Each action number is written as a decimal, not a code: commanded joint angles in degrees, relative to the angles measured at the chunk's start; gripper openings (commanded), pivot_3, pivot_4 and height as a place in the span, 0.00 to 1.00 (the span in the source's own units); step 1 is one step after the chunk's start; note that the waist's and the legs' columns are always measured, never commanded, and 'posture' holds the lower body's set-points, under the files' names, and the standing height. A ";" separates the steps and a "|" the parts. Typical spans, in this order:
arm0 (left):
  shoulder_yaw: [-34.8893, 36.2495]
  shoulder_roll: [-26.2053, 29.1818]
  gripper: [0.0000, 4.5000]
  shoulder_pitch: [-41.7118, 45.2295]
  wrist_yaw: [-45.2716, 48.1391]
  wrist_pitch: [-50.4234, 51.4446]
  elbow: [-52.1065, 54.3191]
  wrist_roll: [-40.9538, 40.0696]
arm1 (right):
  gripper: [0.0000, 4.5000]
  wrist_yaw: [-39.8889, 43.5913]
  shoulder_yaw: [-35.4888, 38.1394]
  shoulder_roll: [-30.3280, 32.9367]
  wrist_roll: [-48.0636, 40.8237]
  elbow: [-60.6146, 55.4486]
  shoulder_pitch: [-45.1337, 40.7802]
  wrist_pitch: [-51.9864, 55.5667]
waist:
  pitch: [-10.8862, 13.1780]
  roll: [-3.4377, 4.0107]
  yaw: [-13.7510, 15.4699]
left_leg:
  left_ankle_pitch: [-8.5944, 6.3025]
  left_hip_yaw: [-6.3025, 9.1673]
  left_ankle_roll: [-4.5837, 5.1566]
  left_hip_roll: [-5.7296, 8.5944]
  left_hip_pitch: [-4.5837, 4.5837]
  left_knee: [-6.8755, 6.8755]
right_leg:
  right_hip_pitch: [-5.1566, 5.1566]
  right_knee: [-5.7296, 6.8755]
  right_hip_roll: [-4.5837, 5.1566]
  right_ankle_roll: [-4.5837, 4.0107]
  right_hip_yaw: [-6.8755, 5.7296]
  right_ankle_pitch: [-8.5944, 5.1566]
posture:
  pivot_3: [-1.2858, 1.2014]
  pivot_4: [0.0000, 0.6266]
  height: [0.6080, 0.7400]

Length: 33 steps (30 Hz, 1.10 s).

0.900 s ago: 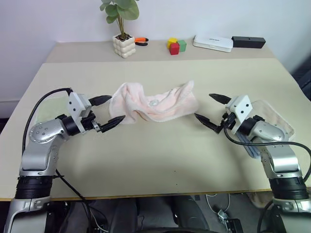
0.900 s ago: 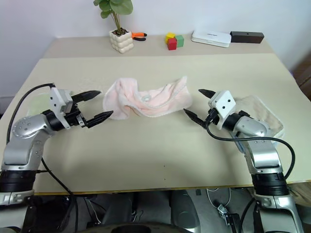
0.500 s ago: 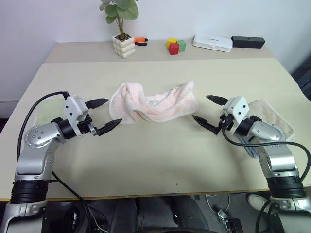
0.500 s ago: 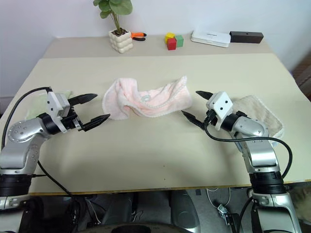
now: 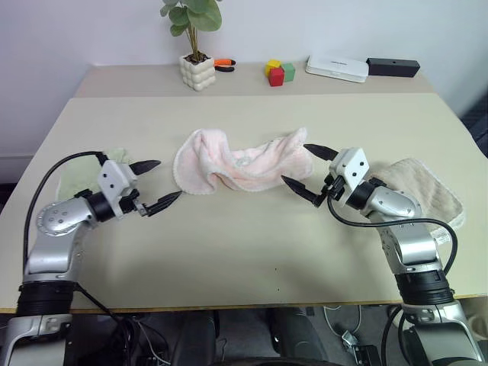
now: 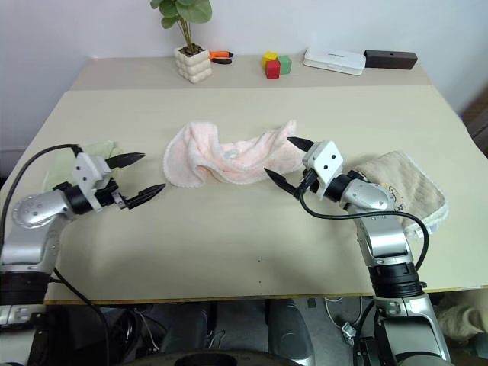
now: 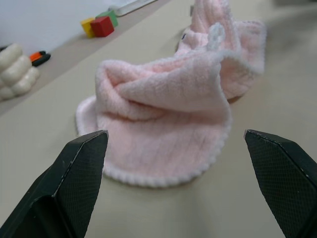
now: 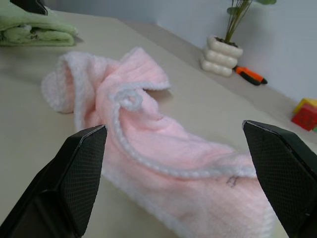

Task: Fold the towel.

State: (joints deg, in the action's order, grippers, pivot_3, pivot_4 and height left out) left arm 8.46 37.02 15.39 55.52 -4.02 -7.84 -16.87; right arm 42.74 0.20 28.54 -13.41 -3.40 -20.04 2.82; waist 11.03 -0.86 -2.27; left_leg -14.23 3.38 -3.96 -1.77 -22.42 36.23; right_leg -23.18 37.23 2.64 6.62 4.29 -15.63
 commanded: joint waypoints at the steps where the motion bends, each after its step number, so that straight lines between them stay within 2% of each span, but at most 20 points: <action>1: -0.89 -1.01 1.00 1.04 -0.20 -1.89 -1.85 0.54 | 0.99 -1.80 -0.45 -1.45 0.30 -3.74 -1.22 -0.09 | 0.00 0.01 -0.30 | 0.00 0.01 0.00 0.00 0.00 -0.01 | -0.01 0.01 -0.01 0.00 0.00 0.00 | 0.52 0.24 1.00; 11: -8.38 -4.51 1.00 8.64 0.61 -2.65 -13.75 6.17 | 0.99 -5.19 -0.72 -3.50 1.75 -5.14 -0.32 -0.89 | 0.00 0.00 -0.08 | 0.00 0.01 0.00 0.01 -0.01 0.01 | -0.02 0.05 -0.01 0.00 0.00 0.01 | 0.52 0.24 1.00; 16: -12.74 -6.45 1.00 12.18 1.16 1.99 -18.82 9.18 | 0.99 -6.70 -0.46 -3.37 1.61 -7.60 0.60 0.17 | 0.00 -0.01 -0.15 | 0.00 0.02 0.00 0.01 0.00 0.00 | -0.03 0.06 -0.03 0.00 -0.01 0.01 | 0.52 0.24 1.00; 19: -14.99 -6.72 0.82 14.39 1.37 7.67 -21.96 11.06 | 1.00 -7.70 -0.13 -3.21 1.68 -9.09 1.46 0.78 | -0.06 0.04 -0.03 | 0.00 0.03 0.00 0.01 0.03 0.01 | 0.01 0.07 -0.03 0.00 -0.01 0.01 | 0.52 0.24 1.00; 22: -14.98 -8.06 0.48 17.43 -2.11 12.40 -24.42 11.63 | 1.00 -8.65 0.69 -3.08 1.17 -10.20 2.14 1.53 | -0.11 0.05 0.07 | 0.00 0.04 0.00 0.03 0.09 0.06 | 0.11 0.07 -0.02 0.01 -0.02 0.01 | 0.52 0.24 1.00; 26: -15.13 -7.56 0.04 18.26 -1.93 14.70 -24.52 11.72 | 1.00 -8.69 1.06 -1.75 2.24 -9.55 3.38 1.09 | -0.20 0.10 -0.13 | 0.00 0.06 0.00 0.02 0.12 0.07 | 0.14 0.08 -0.03 0.01 -0.02 0.01 | 0.52 0.24 1.00; 27: -14.75 -7.38 0.01 17.93 -1.24 15.91 -23.28 10.78 | 1.00 -8.27 1.08 -1.04 2.63 -8.96 3.69 0.65 | -0.21 0.11 -0.21 | 0.00 0.06 0.00 0.02 0.12 0.06 | 0.14 0.08 -0.03 0.01 -0.02 0.01 | 0.52 0.24 1.00; 30: -14.20 -6.20 0.01 16.56 1.49 18.14 -18.76 8.85 | 1.00 -5.83 0.21 2.21 4.81 -6.19 4.92 -1.16 | -0.22 0.14 -0.30 | 0.00 0.05 0.00 0.02 0.15 0.03 | 0.14 0.08 -0.04 0.01 -0.02 0.01 | 0.52 0.24 1.00; 33: -12.06 -3.95 0.01 14.84 4.05 24.04 -9.23 4.33 | 1.00 -4.01 -2.67 6.99 10.20 -1.41 5.07 -1.46 | -0.22 0.13 -0.31 | 0.00 0.03 0.00 0.01 0.14 0.00 | 0.12 0.05 -0.04 0.00 0.00 0.00 | 0.52 0.24 1.00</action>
State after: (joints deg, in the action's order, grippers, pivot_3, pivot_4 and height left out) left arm -4.53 32.25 30.96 57.82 17.05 -20.89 -10.66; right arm 37.85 -1.75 34.75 -5.36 -5.73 -14.76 2.27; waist 10.81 -0.73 -2.58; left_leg -14.24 3.42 -3.96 -1.76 -22.29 36.23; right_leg -23.05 37.28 2.60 6.61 4.29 -15.63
